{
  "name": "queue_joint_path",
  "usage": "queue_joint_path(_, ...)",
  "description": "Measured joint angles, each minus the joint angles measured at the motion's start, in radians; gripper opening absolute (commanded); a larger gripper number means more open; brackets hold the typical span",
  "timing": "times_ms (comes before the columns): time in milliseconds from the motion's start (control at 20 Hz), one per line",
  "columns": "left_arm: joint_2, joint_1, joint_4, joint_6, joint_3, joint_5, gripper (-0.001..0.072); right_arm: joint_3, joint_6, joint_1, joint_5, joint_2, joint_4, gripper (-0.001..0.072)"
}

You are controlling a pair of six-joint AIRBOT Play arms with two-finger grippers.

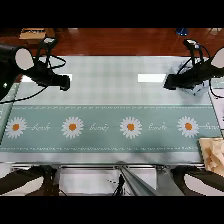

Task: Fold the shirts.

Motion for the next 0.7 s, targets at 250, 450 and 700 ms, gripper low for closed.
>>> queue_joint_path(250, -0.013, 0.0, 0.0, 0.0, 0.0, 0.069, 0.0682, 0.0, 0.002, 0.0, -0.061, 0.0, 0.0, 0.0585)
queue_joint_path(450, -0.034, 0.002, 0.0, 0.0, 0.0, 0.142, 0.0683, 0.0, 0.051, -0.005, -0.228, -0.001, -0.096, 0.0582)
queue_joint_path(700, -0.046, 0.005, 0.001, 0.0, 0.0, 0.204, 0.0683, 0.0, 0.301, -0.116, -0.42, -0.061, -0.331, 0.0587)
